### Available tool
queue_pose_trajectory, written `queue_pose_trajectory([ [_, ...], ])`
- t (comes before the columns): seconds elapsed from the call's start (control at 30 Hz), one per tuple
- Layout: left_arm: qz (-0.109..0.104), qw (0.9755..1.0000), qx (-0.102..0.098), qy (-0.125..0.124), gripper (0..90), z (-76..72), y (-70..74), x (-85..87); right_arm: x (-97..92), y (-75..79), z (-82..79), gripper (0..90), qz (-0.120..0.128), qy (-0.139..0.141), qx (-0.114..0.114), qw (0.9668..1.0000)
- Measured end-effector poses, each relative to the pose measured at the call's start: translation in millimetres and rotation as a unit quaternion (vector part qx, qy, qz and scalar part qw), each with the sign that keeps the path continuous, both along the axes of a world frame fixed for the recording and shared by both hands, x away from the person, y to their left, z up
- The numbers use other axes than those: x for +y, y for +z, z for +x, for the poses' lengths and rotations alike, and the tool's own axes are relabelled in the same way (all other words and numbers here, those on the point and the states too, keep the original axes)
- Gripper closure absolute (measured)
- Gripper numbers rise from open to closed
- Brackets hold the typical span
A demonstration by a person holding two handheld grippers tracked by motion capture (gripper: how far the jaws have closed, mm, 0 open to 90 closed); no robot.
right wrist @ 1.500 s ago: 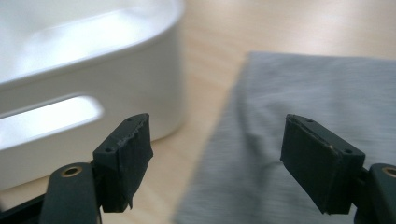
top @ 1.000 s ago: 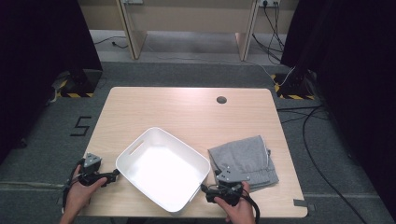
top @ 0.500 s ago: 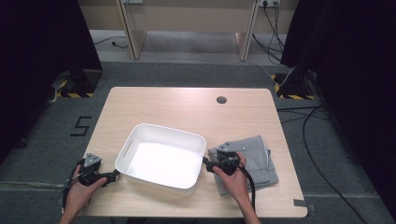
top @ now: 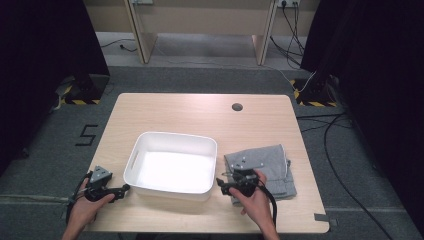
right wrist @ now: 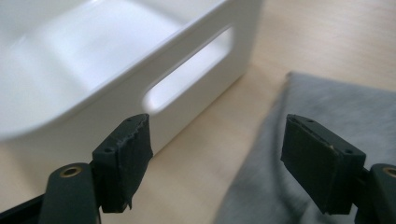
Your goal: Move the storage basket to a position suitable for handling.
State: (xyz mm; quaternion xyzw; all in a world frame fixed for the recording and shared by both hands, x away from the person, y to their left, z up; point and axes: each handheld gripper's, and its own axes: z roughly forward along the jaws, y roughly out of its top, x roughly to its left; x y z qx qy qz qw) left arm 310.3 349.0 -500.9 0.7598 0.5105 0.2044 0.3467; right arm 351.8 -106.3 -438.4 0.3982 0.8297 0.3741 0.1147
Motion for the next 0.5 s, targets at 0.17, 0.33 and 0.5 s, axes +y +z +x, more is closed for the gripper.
queue_pose_trajectory([
  [0.17, -0.008, 0.9971, -0.004, -0.076, 20.7, -18.5, 1.2, -4.6, 15.5, -7.0, -35.3, 24.8, -0.01, 0.083, 0.011, 0.9965],
  [0.33, -0.01, 0.9938, -0.015, -0.11, 19.9, -26.5, 2.8, -17.0, 28.4, -7.9, -33.8, 26.1, 0.002, 0.098, 0.003, 0.9952],
  [0.5, -0.049, 0.9908, -0.039, -0.12, 24.2, -22.9, 7.3, -30.6, 37.5, -7.0, -24.1, 24.0, 0.018, 0.102, 0.013, 0.9946],
])
